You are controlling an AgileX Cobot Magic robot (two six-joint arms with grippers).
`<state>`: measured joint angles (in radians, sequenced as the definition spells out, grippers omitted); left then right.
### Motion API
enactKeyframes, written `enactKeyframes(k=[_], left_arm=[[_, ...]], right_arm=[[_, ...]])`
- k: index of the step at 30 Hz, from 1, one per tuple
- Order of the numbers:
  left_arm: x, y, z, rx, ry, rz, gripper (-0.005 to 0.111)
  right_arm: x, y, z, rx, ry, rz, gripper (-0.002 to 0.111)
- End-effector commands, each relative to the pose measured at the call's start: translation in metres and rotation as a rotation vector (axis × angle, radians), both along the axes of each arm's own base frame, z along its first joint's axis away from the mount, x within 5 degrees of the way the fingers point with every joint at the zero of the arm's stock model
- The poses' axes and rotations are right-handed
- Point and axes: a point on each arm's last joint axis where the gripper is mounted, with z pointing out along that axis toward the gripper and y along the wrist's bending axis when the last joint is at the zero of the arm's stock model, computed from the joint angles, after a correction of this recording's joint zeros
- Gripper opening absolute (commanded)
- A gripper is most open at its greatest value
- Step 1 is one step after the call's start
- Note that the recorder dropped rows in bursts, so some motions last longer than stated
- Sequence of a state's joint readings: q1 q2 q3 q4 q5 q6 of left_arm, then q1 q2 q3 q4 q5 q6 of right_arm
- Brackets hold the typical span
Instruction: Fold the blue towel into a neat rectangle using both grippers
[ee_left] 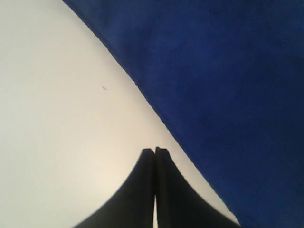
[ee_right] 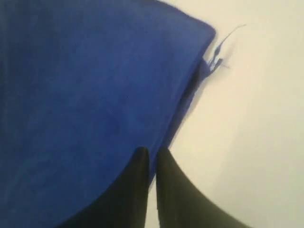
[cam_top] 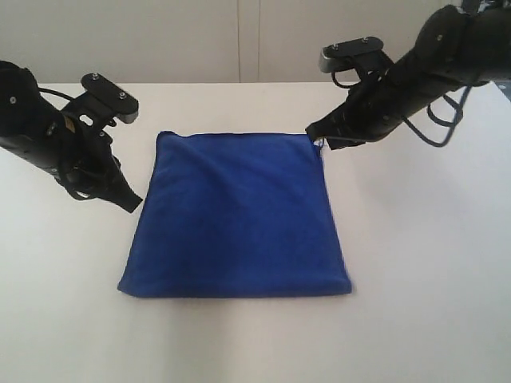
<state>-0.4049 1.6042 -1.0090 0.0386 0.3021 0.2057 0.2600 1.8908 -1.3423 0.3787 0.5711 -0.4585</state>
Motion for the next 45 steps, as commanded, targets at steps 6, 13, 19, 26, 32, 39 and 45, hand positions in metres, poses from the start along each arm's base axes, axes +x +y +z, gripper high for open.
enactKeyframes(k=[6, 13, 19, 26, 32, 39, 45], left_arm=[[0.0, 0.001, 0.004, -0.064, 0.022, 0.101, 0.0], [0.0, 0.001, 0.004, -0.075, 0.022, 0.118, 0.0], [0.0, 0.001, 0.004, -0.076, 0.023, 0.12, 0.0], [0.0, 0.001, 0.003, -0.074, 0.028, 0.12, 0.0], [0.0, 0.001, 0.003, -0.074, 0.028, 0.12, 0.0], [0.0, 0.001, 0.003, -0.074, 0.028, 0.12, 0.0], [0.0, 0.001, 0.003, -0.074, 0.028, 0.12, 0.0]], right_arm=[[0.066, 0.006, -0.023, 0.067, 0.005, -0.085, 0.007], [0.099, 0.004, -0.042, 0.101, -0.008, -0.138, 0.016], [0.114, 0.006, -0.065, 0.142, -0.008, -0.189, 0.021], [0.119, 0.006, -0.081, 0.142, -0.018, -0.209, 0.033], [0.12, 0.007, -0.093, 0.169, 0.0, -0.234, 0.033], [0.12, 0.007, -0.098, 0.17, 0.009, -0.238, 0.013], [0.121, 0.007, -0.097, 0.168, -0.001, -0.24, 0.0]])
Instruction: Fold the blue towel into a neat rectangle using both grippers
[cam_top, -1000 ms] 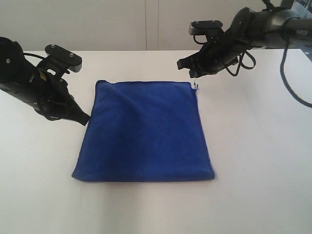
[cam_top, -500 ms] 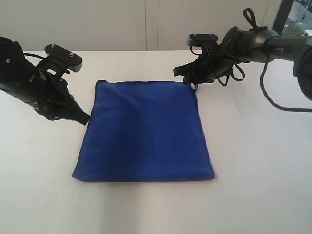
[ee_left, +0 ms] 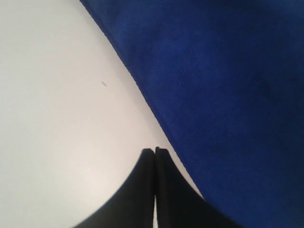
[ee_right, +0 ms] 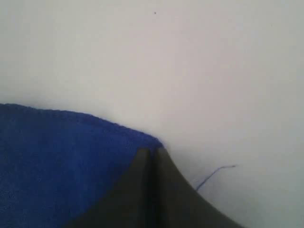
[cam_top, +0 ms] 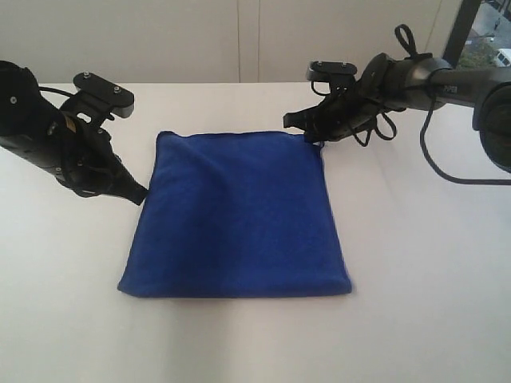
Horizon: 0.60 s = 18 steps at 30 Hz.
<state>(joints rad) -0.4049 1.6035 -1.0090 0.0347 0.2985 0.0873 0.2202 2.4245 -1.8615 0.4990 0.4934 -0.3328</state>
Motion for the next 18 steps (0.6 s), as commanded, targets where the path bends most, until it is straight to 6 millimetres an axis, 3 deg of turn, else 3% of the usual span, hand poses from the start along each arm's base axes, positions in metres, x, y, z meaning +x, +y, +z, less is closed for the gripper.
enactKeyframes(k=[1, 11, 18], left_arm=[[-0.001, 0.001, 0.003, -0.013, 0.004, 0.017, 0.0], [-0.001, 0.001, 0.003, -0.013, 0.004, 0.017, 0.0], [-0.001, 0.001, 0.003, -0.013, 0.004, 0.017, 0.0]], right_arm=[[0.003, -0.006, 0.002, 0.0, -0.016, -0.016, 0.0], [0.003, -0.008, 0.02, -0.041, -0.066, 0.007, 0.0], [0.003, -0.009, 0.021, -0.049, -0.071, 0.01, 0.0]])
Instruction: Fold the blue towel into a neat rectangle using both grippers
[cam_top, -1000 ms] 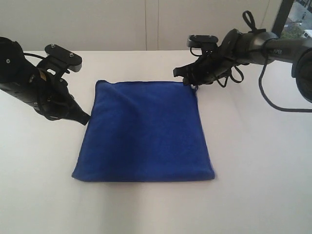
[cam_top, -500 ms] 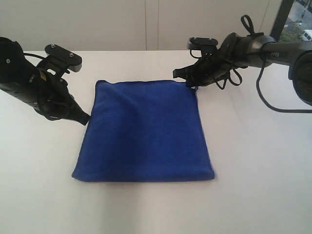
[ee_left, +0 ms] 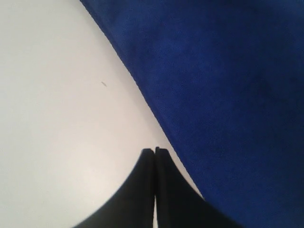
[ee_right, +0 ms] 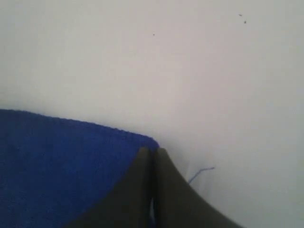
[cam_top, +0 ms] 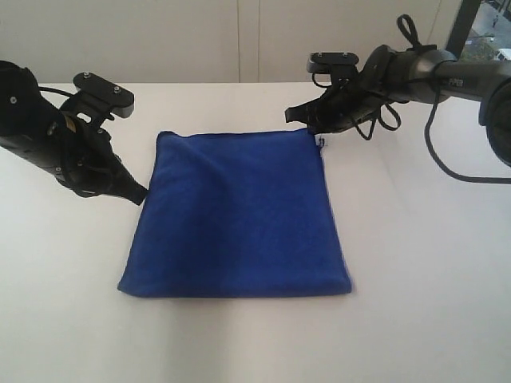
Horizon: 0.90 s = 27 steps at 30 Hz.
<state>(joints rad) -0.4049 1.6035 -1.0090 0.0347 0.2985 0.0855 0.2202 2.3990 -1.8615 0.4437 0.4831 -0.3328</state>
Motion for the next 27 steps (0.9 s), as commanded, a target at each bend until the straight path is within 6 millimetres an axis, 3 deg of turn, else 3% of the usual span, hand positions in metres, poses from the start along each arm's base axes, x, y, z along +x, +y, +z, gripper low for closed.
enactKeyframes(k=[1, 27], left_arm=[[-0.0006, 0.0012, 0.0029, -0.012, 0.004, 0.015, 0.0], [-0.0008, 0.0013, 0.0027, -0.011, 0.007, 0.015, 0.0]], right_arm=[[0.0023, -0.0064, 0.0085, -0.01, -0.027, -0.008, 0.0], [0.0025, -0.0105, 0.007, -0.086, -0.038, 0.016, 0.0]])
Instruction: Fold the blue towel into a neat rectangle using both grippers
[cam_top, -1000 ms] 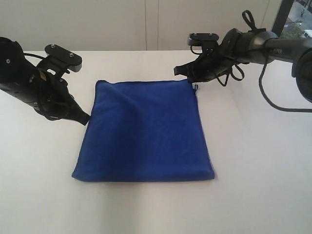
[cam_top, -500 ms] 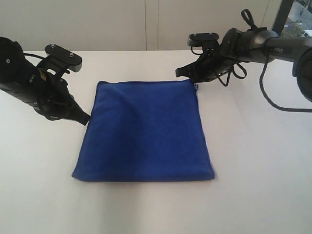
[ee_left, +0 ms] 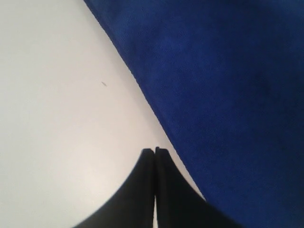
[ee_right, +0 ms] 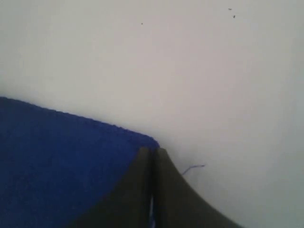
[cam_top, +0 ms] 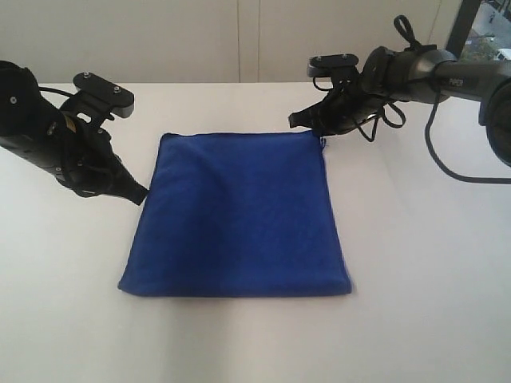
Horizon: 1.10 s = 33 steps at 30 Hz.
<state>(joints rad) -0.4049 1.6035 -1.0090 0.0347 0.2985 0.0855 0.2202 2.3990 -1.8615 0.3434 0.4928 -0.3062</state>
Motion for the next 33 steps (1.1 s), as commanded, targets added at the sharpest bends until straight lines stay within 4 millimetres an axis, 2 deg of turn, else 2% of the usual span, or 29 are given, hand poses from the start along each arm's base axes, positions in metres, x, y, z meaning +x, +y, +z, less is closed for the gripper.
enactKeyframes(k=[1, 11, 15, 16, 19, 21, 22, 24, 26, 28, 33], left_arm=[[-0.001, 0.001, 0.003, -0.011, 0.007, 0.015, 0.0], [0.0, 0.001, 0.003, -0.015, -0.003, 0.015, 0.0], [0.007, -0.002, 0.013, -0.049, -0.058, 0.032, 0.0], [0.012, -0.004, 0.023, -0.068, -0.089, 0.038, 0.0], [0.026, -0.003, 0.031, -0.096, -0.11, 0.083, 0.0], [0.035, 0.002, 0.027, -0.108, -0.095, 0.13, 0.0], [0.042, 0.003, 0.021, -0.113, -0.085, 0.15, 0.0], [0.053, 0.0, 0.011, -0.117, -0.085, 0.154, 0.0], [0.065, -0.007, -0.004, -0.156, -0.085, 0.179, 0.0], [0.074, -0.01, -0.018, -0.17, -0.1, 0.193, 0.0], [0.084, -0.015, -0.042, -0.234, -0.088, 0.284, 0.0]], right_arm=[[0.003, -0.007, 0.009, -0.023, -0.038, -0.003, 0.0], [0.003, -0.008, 0.008, -0.053, -0.046, 0.014, 0.002], [0.001, -0.008, 0.013, -0.053, -0.031, 0.021, 0.019], [-0.001, -0.008, 0.022, -0.05, -0.031, 0.026, 0.03], [-0.004, -0.008, 0.044, -0.043, -0.057, 0.03, 0.036], [-0.006, -0.008, 0.057, -0.03, -0.065, 0.028, 0.036], [-0.01, -0.007, 0.067, 0.002, -0.052, 0.027, 0.033], [-0.015, -0.001, 0.072, 0.028, -0.018, 0.049, 0.024], [-0.022, 0.007, 0.069, 0.024, 0.028, 0.089, 0.009], [-0.023, 0.01, 0.062, 0.022, 0.059, 0.101, 0.0], [-0.025, 0.019, 0.039, 0.04, 0.127, 0.128, 0.0]])
